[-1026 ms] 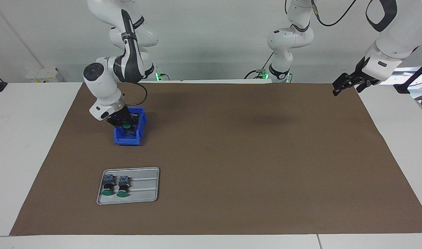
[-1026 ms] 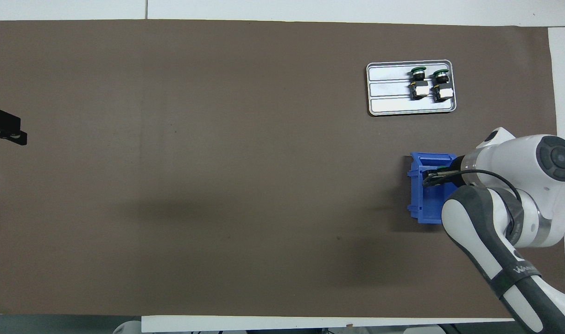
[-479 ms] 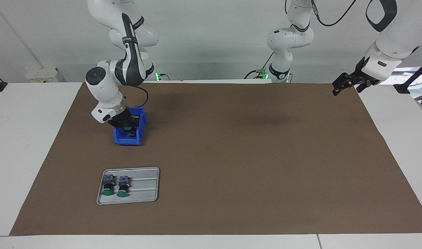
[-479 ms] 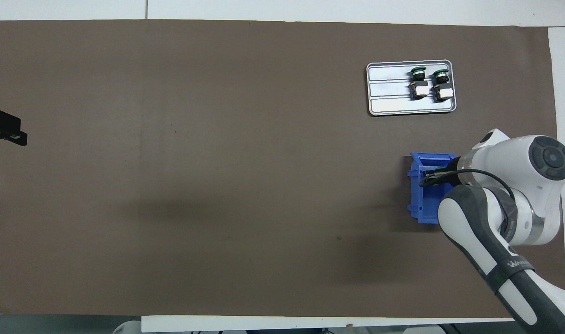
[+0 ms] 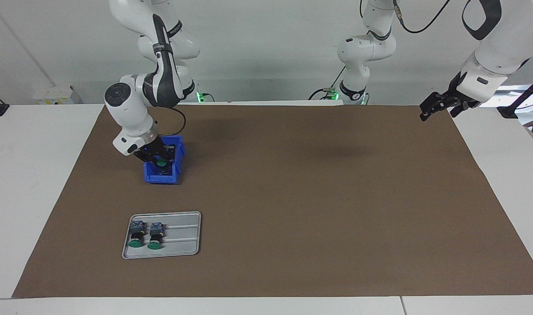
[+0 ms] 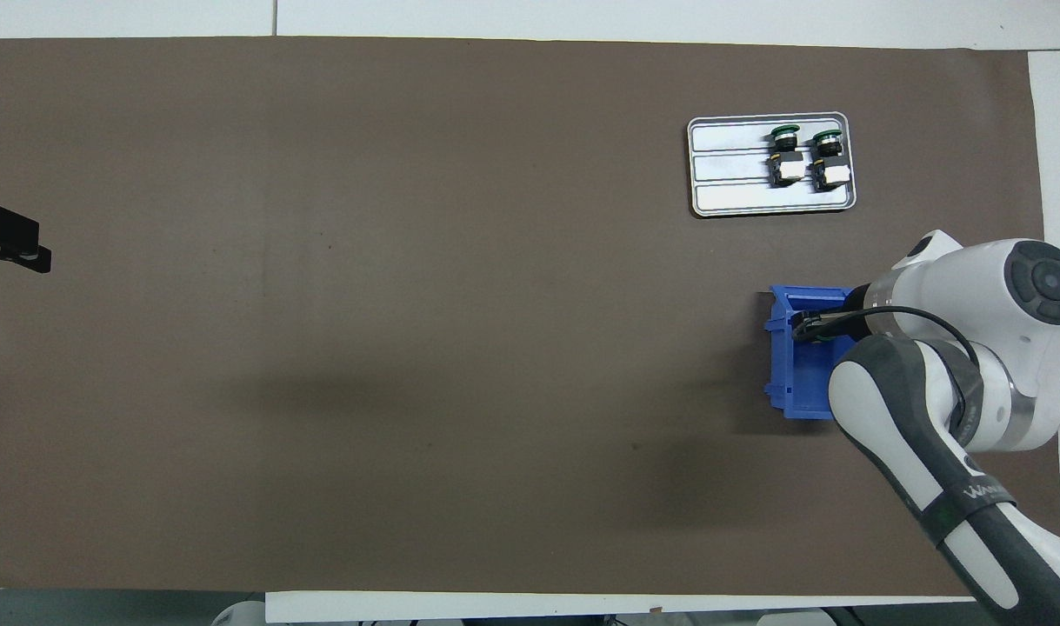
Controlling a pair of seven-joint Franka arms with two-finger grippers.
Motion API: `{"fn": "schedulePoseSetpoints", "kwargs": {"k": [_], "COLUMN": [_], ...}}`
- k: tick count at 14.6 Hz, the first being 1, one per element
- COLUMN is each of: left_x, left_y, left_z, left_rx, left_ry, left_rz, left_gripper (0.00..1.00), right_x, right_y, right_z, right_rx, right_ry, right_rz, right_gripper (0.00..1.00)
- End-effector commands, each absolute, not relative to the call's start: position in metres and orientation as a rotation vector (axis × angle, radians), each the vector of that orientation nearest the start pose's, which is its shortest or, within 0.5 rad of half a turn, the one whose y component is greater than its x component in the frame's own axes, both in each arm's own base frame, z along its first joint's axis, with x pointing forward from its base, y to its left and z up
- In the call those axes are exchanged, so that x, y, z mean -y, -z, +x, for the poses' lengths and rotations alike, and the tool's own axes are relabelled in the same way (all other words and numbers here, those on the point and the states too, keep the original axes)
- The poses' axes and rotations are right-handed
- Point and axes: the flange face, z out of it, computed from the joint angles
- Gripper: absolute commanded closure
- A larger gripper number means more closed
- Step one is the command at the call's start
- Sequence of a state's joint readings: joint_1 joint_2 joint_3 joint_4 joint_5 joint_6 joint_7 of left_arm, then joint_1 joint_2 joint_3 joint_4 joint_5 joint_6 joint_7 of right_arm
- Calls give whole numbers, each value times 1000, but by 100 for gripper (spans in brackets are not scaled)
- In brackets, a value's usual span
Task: Place and press button with both arms
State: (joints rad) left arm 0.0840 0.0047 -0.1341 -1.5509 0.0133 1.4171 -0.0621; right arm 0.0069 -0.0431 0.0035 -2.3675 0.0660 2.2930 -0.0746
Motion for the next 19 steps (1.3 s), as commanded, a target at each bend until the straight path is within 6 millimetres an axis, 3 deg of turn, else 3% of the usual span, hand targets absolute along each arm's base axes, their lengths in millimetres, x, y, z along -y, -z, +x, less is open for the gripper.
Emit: {"fn": "schedulePoseSetpoints", "kwargs": {"k": [1,3,7,10,14,15,19], "left_x": [26,26,25,26,27,28,27], "left_y": [-623,-622,-618,-618,-620,-620,-621], "left_z": [537,536,534,534,532,532,531], "left_rx": [28,32,84,82,77,64,67], "left_ry": [-206,-211,-217,-217,-217,-219,-213], "left_rz": [-3099,-3098,-3093,-3093,-3092,-3088,-3085], "left_gripper": [0,0,0,0,0,1,1], "right_x": [-7,-6,2,17,35,39,49], "right_y": [-360,-388,-456,-543,-632,-644,-637], "right_z": [494,503,514,526,531,535,539], "right_rx": [81,87,96,69,61,44,10], "right_ry": [-79,-111,-90,-25,12,-23,-50], "right_rz": [-3077,-3074,-3081,-3083,-3162,-3169,-3168], "right_gripper": [42,40,1,1,1,1,1]}}
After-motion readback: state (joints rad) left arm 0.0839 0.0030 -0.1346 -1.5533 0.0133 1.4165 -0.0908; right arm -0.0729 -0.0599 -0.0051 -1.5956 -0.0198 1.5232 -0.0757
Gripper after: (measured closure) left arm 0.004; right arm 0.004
